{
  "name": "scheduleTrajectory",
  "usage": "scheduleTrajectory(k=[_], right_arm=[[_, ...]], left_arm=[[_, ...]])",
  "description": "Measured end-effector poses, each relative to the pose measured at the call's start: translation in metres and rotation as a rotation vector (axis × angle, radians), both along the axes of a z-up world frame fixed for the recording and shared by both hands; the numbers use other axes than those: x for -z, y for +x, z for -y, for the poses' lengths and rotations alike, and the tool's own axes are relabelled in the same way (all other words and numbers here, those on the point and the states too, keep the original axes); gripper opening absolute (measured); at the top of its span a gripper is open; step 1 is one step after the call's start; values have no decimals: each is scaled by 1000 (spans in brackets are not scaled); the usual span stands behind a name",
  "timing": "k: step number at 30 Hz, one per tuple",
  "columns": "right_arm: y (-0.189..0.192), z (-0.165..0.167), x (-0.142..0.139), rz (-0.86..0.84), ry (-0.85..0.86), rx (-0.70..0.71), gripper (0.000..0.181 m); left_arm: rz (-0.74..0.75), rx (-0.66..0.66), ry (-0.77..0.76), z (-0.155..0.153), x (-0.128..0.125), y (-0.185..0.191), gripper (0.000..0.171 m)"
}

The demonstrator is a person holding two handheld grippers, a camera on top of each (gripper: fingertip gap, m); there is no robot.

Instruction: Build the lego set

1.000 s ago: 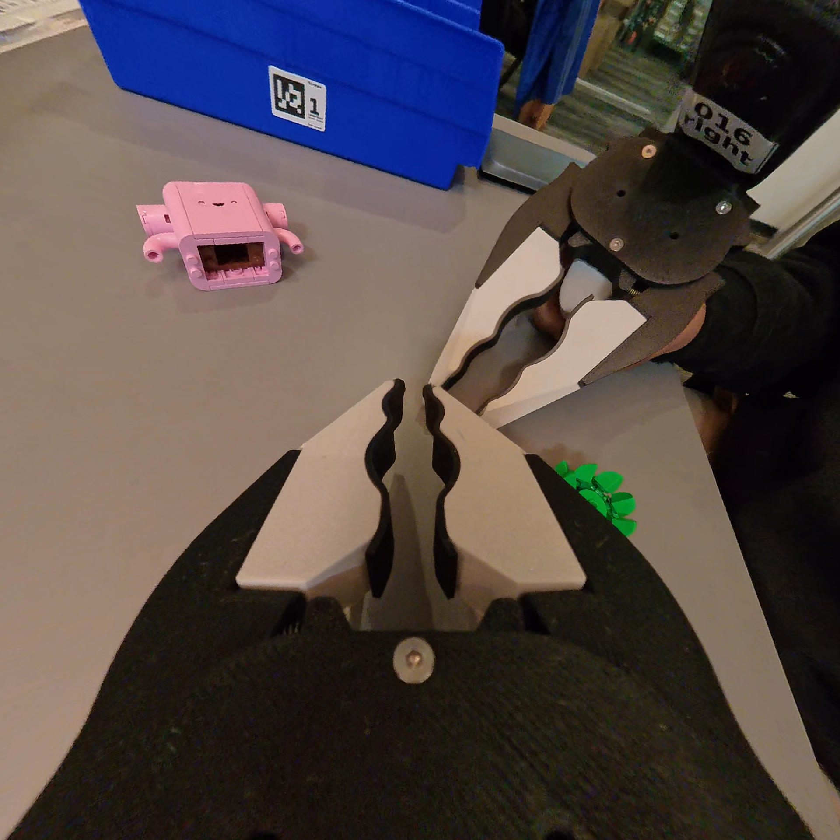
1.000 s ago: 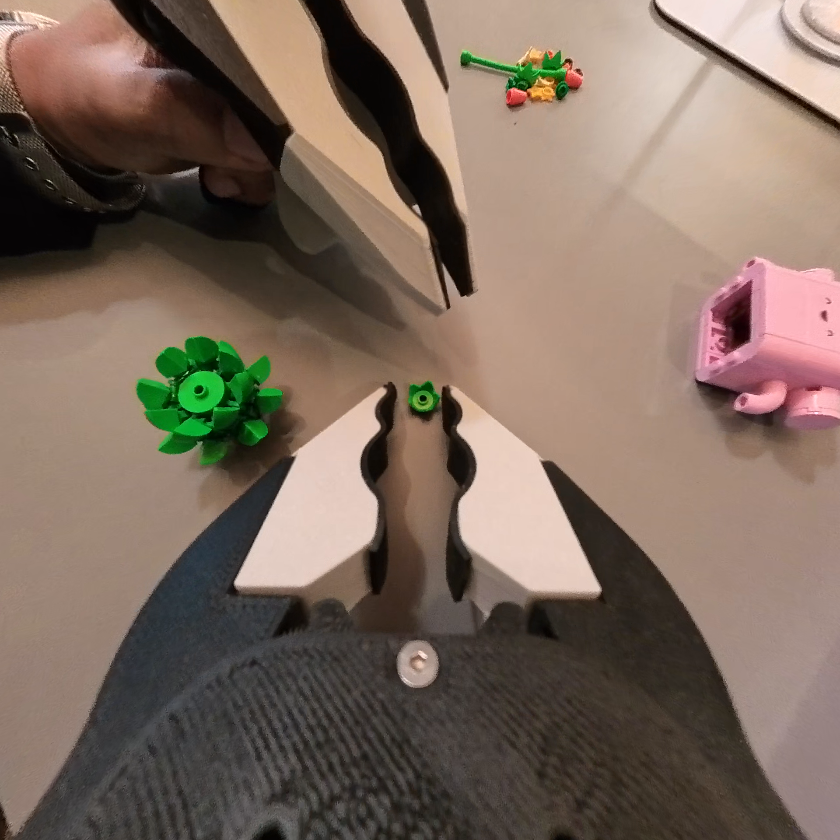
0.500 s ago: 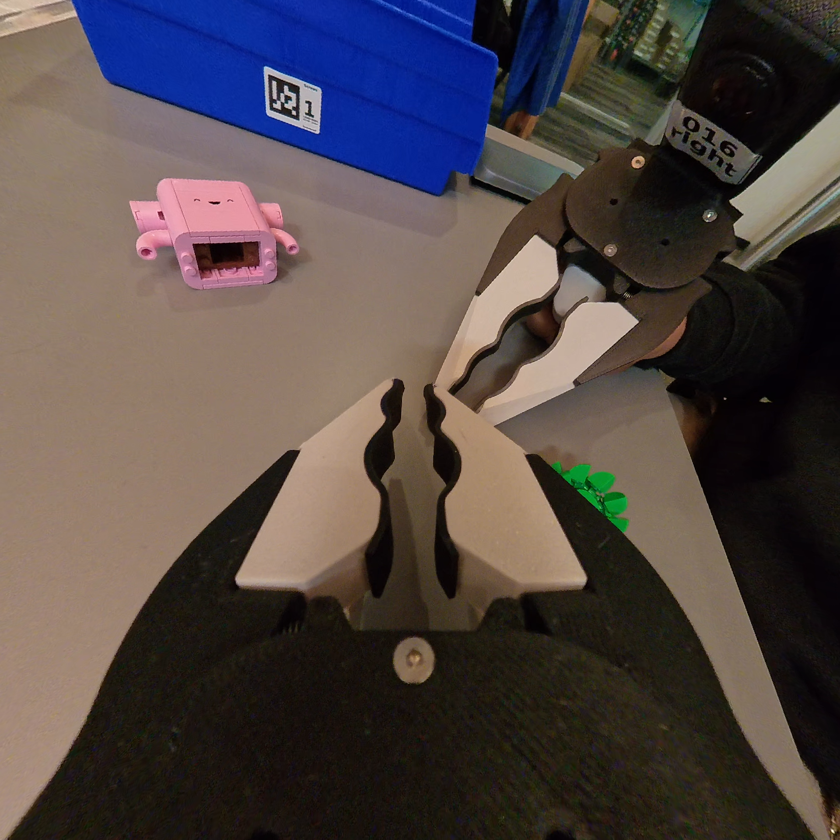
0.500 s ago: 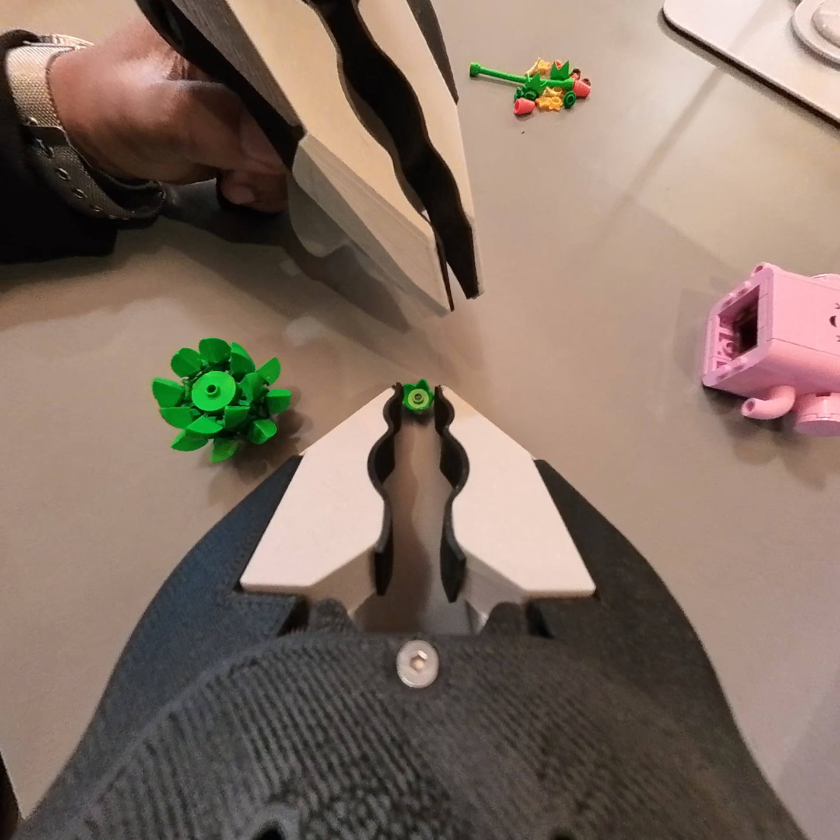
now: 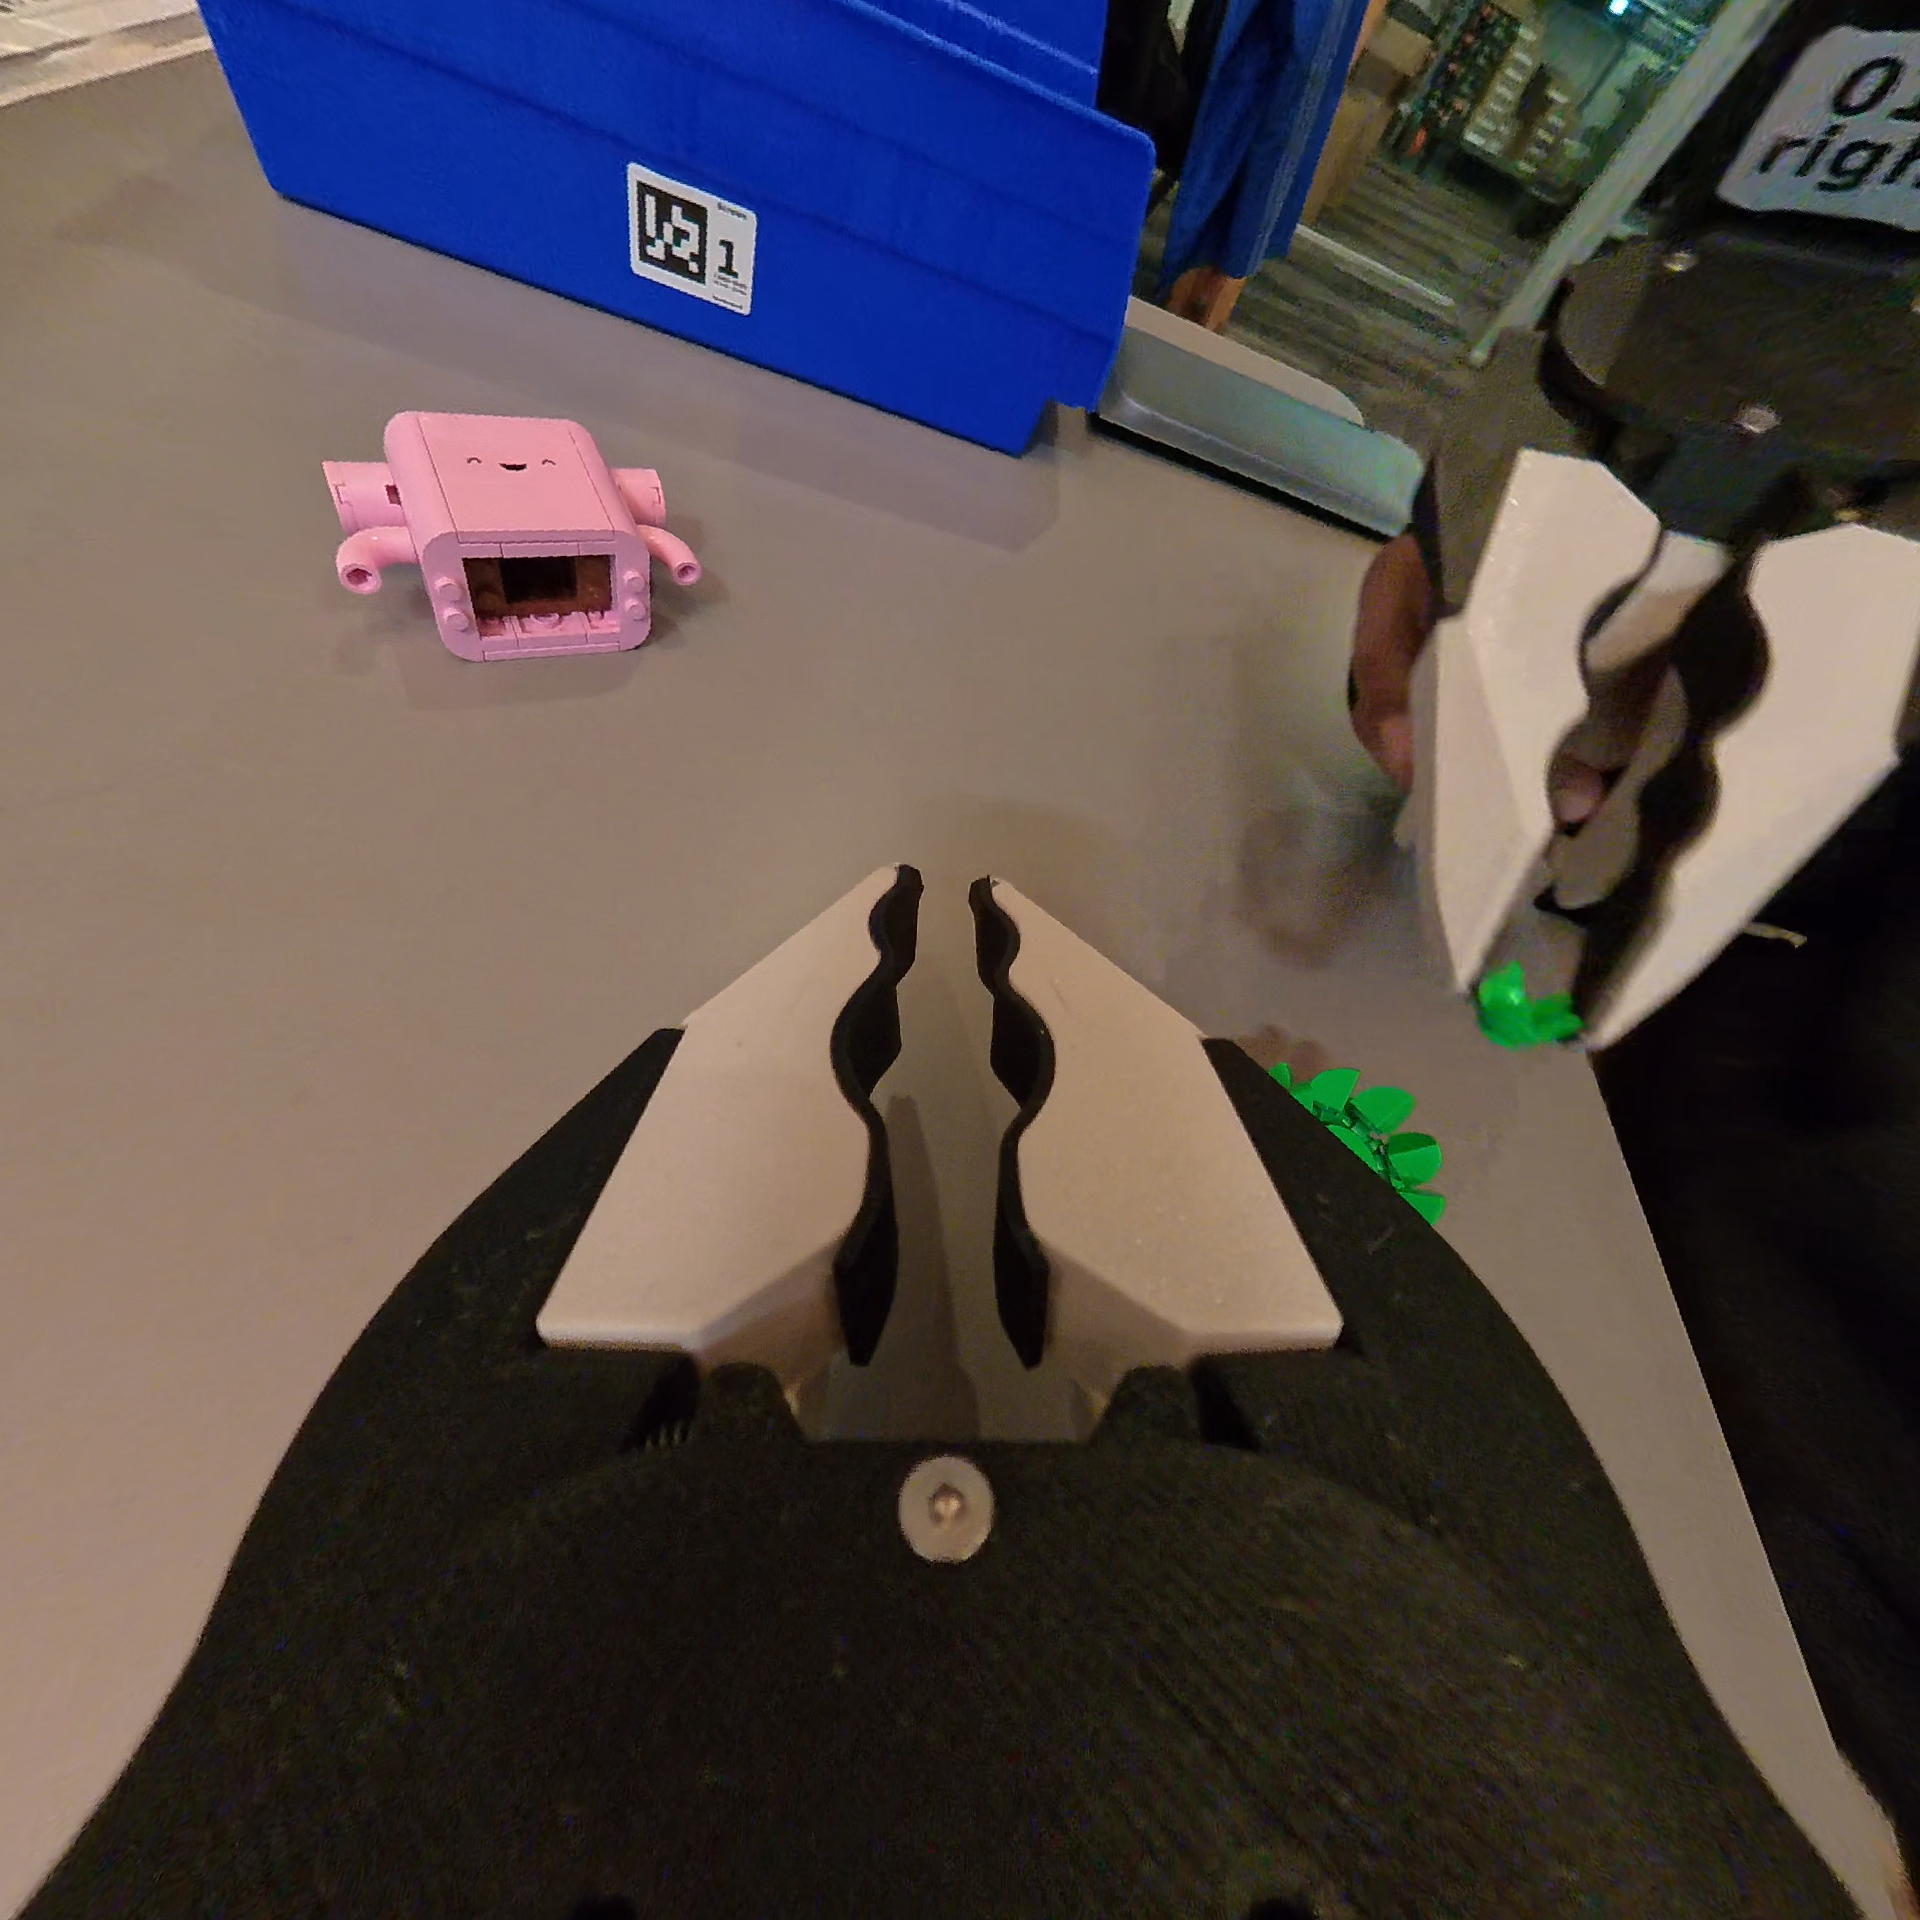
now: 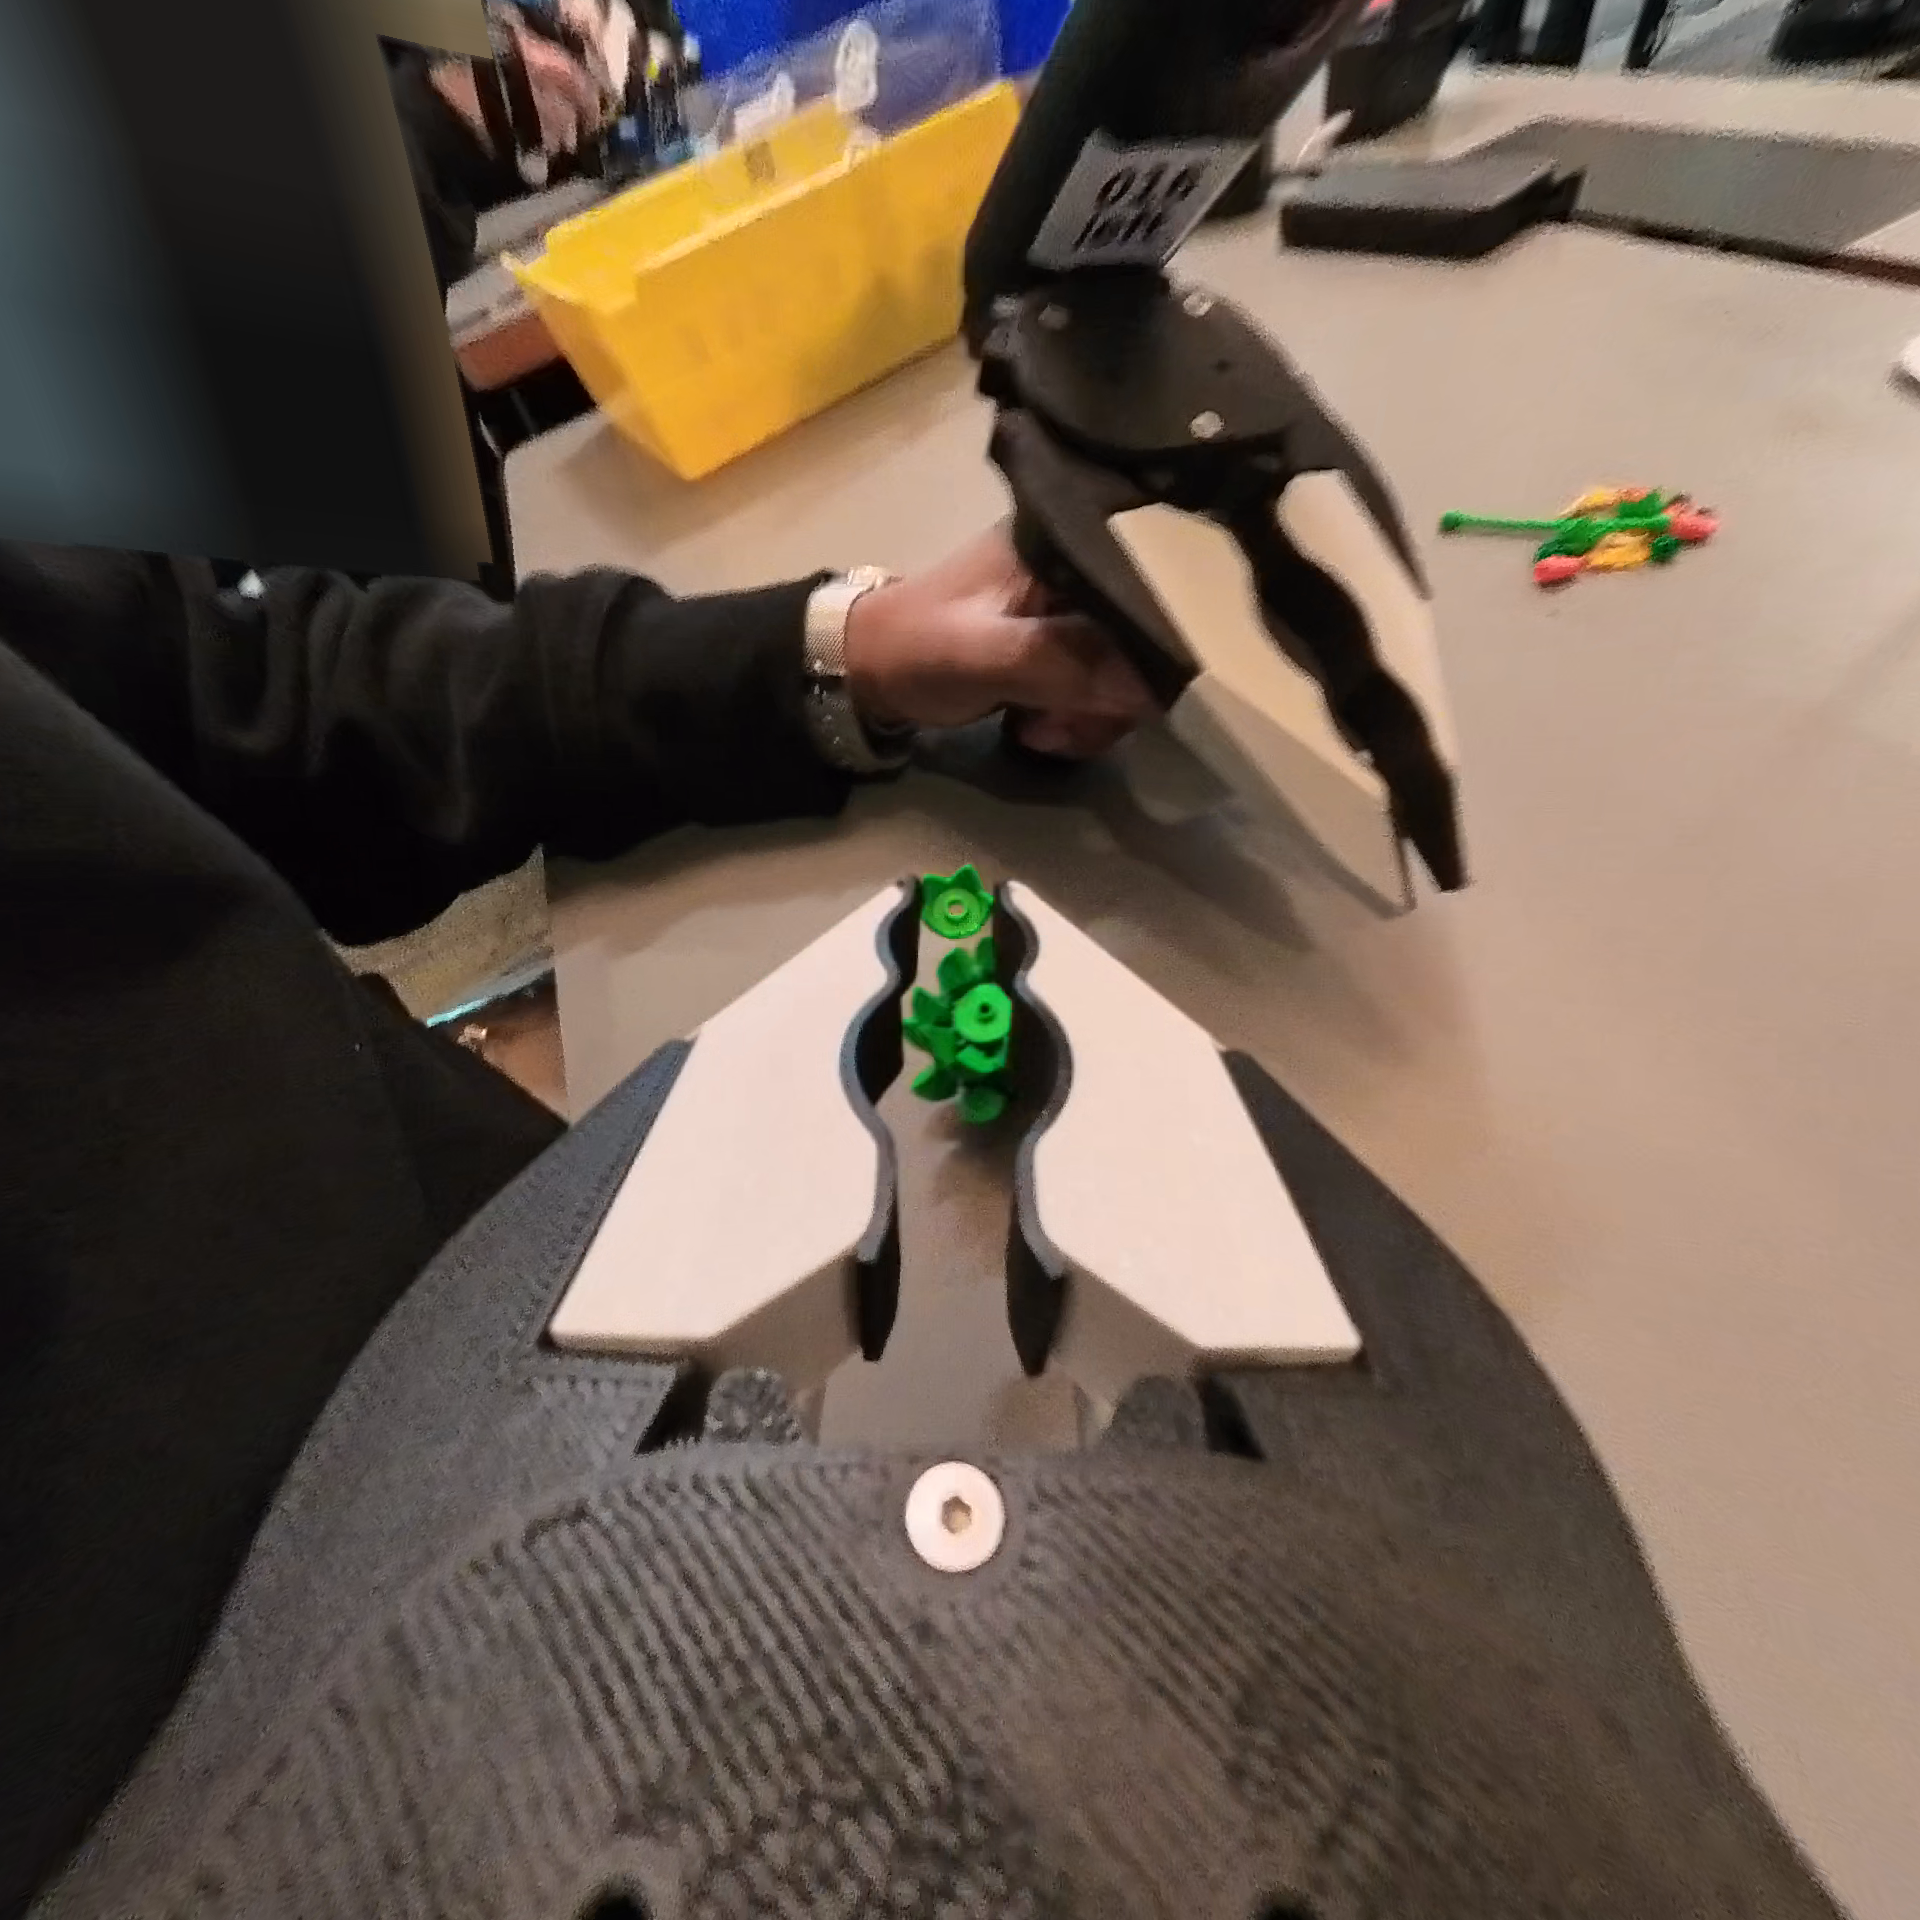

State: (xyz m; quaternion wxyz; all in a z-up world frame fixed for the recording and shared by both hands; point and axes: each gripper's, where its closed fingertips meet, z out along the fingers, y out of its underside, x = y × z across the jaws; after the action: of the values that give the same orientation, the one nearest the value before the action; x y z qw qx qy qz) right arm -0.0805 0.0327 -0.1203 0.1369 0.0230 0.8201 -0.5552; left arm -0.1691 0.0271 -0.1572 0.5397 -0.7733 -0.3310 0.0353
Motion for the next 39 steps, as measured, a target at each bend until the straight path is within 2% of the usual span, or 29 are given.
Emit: scheduleTrajectory(k=[5, 11, 39], right_arm=[[14, 5, 22, -128, 144, -18, 12], [13, 7, 37, -128, 232, -21, 12], [8, 4, 45, -209, 354, -45, 12]], left_arm=[[2, 12, -2, -1, 1, 1, 8], [-1, 11, -7, -1, 1, 1, 8], [0, 21, -13, -3, 2, 2, 9]])
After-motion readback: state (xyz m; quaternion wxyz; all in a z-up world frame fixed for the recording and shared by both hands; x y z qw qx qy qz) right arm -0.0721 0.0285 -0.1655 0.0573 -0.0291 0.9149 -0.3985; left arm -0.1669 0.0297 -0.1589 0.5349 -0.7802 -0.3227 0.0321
